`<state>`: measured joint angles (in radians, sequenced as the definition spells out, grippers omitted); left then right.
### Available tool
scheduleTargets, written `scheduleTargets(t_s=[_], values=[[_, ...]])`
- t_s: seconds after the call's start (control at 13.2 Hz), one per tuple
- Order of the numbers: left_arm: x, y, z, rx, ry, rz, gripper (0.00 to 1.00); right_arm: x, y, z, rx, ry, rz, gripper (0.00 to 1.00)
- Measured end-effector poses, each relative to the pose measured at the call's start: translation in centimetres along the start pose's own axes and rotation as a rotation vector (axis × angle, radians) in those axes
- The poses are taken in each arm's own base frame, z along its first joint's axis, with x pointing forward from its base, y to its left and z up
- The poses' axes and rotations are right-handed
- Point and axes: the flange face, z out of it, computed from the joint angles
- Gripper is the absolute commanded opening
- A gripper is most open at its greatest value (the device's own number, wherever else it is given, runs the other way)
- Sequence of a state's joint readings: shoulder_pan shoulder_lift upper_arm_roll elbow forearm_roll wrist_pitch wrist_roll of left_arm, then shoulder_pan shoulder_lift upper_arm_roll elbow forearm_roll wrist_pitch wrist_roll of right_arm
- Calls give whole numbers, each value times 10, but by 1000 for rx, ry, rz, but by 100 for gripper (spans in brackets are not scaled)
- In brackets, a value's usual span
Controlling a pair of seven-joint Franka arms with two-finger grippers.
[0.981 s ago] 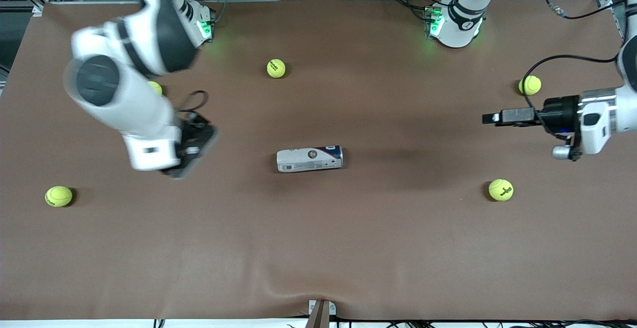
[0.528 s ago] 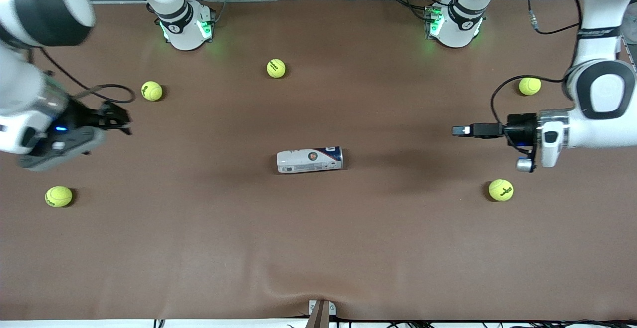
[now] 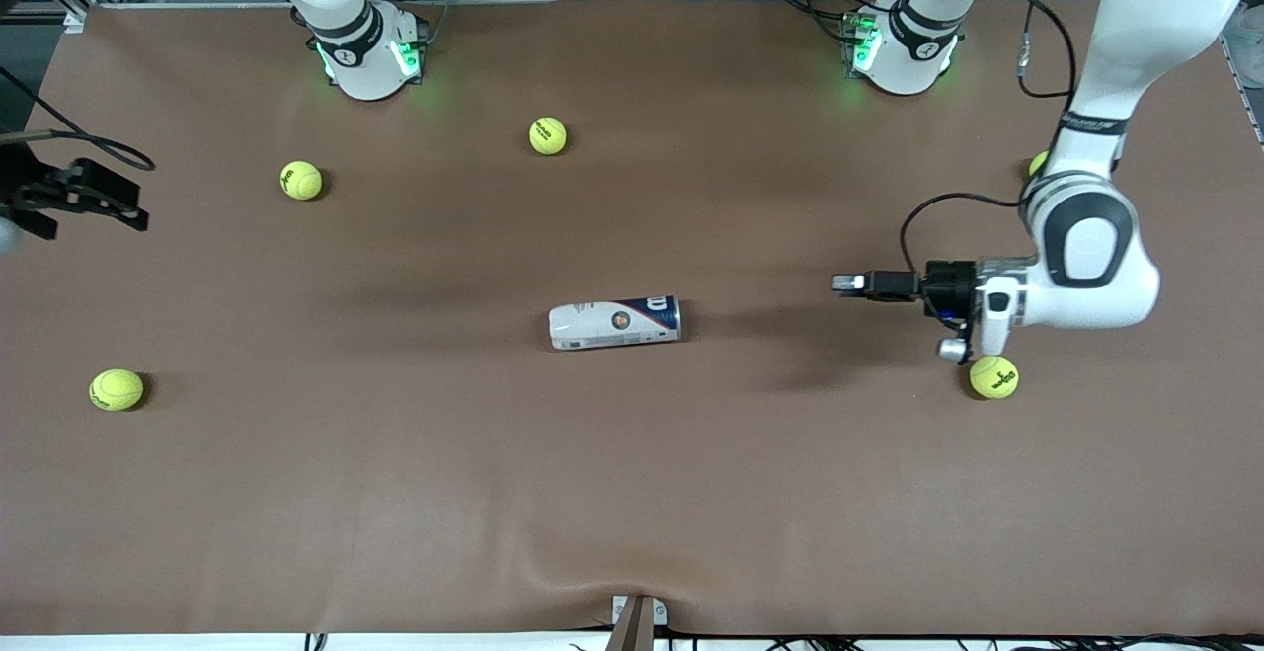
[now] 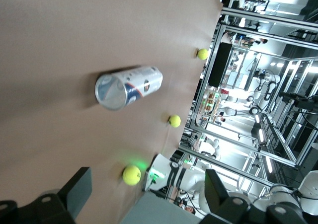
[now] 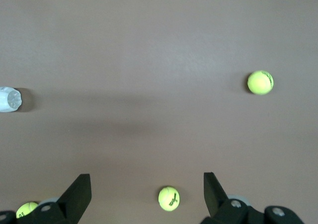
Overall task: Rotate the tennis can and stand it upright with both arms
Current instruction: 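Move the left gripper to the can's open end and grasp it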
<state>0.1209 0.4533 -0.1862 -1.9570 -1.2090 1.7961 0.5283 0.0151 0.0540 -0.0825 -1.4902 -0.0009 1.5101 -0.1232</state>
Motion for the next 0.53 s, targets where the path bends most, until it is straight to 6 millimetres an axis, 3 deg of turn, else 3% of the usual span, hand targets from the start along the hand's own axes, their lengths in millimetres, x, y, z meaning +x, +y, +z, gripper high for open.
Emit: scheduleTargets(t_s=[0.3, 0.53], values=[[2, -27, 62, -51, 60, 27, 100, -13, 0, -13, 6, -5, 90, 100], [-6, -30, 112, -32, 96, 38, 100, -14, -2, -12, 7, -7, 100, 100]])
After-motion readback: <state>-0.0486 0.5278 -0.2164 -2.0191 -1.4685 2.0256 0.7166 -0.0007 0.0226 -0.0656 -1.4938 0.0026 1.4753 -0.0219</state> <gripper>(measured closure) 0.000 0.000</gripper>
